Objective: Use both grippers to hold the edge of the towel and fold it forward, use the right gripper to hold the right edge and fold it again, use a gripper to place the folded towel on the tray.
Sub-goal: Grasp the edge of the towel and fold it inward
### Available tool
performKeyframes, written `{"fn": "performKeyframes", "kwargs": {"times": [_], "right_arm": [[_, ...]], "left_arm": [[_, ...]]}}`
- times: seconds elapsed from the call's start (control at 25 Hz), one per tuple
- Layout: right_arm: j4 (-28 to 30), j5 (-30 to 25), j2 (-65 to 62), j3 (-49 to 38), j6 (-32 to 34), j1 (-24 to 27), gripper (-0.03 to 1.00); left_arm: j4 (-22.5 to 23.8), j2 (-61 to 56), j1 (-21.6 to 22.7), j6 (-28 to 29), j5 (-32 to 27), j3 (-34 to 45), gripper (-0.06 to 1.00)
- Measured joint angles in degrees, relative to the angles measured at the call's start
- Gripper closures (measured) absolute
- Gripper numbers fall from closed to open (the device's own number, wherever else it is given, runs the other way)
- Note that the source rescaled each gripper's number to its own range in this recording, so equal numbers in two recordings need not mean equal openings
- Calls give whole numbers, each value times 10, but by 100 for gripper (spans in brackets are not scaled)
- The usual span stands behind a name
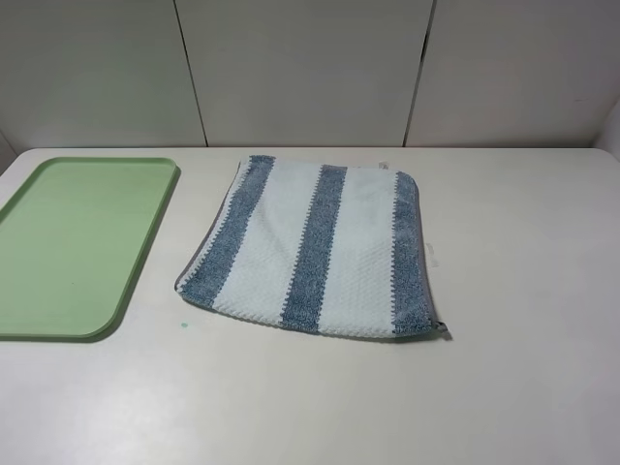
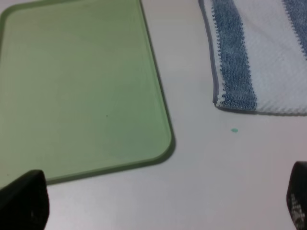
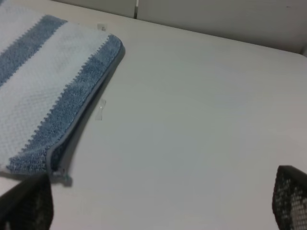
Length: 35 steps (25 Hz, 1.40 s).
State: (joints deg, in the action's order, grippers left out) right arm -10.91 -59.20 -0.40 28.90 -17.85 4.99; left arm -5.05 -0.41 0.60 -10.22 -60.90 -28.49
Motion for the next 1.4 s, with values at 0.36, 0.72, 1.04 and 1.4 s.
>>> {"fn": "performKeyframes", "kwargs": {"times": [0.36, 0.72, 1.04, 1.4], "right_arm": [[0, 0, 0, 0, 0, 0, -3], [0, 0, 0, 0, 0, 0, -3], [0, 0, 0, 0, 0, 0, -3], [0, 0, 0, 0, 0, 0, -3]], "left_arm": [[0, 0, 0, 0, 0, 0, -5], [0, 0, 0, 0, 0, 0, -5], [0, 0, 0, 0, 0, 0, -5], [0, 0, 0, 0, 0, 0, -5]]}}
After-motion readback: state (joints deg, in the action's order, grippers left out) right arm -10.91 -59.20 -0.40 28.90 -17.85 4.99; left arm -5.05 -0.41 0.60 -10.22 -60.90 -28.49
